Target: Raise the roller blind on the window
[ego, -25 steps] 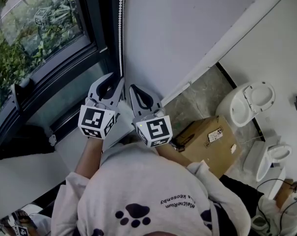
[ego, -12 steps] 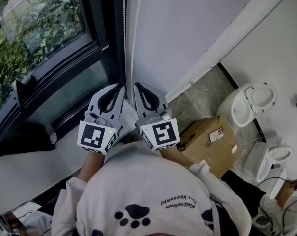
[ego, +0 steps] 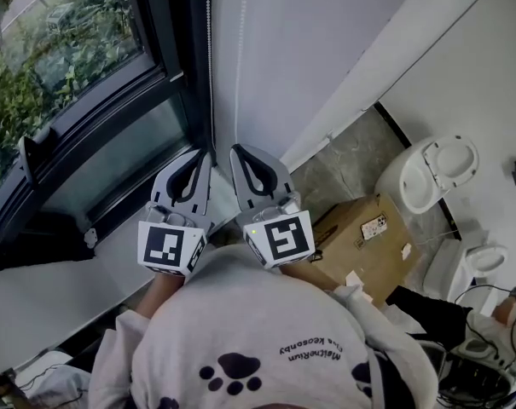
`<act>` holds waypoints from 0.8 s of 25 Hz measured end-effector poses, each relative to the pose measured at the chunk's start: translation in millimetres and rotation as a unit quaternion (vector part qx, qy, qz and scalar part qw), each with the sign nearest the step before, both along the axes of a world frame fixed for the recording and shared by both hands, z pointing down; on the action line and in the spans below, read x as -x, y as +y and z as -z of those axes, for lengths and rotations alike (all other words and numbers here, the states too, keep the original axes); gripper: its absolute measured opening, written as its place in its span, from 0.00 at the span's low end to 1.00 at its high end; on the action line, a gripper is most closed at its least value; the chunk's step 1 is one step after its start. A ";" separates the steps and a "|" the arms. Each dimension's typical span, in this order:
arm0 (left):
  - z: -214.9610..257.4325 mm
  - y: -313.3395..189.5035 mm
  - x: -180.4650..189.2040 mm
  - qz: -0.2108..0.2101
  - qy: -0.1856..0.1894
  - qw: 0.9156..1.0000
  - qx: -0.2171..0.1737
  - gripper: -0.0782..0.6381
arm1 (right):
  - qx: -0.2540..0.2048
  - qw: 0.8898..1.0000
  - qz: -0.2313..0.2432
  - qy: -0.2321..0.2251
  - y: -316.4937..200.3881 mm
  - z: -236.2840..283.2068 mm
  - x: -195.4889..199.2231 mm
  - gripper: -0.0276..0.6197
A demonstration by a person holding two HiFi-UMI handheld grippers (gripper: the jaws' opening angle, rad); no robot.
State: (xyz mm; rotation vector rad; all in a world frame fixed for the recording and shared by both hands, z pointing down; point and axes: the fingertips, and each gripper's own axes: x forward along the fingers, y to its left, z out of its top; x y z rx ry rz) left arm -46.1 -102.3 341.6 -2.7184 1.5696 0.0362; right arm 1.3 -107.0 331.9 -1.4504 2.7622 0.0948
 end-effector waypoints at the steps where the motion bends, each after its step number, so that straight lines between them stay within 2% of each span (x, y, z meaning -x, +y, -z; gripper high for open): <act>1: 0.1 1.2 1.3 0.006 -0.002 1.000 -0.003 0.12 | 0.000 1.000 -0.002 0.000 1.8 -0.2 -0.9 0.06; 8: -0.7 7.2 9.4 0.034 -0.010 0.999 -0.005 0.12 | -0.019 0.999 -0.036 0.010 4.5 4.2 -10.2 0.05; 20: 1.2 11.7 17.3 0.047 -0.015 0.999 -0.016 0.12 | -0.020 0.999 -0.046 0.009 10.0 1.9 -11.8 0.05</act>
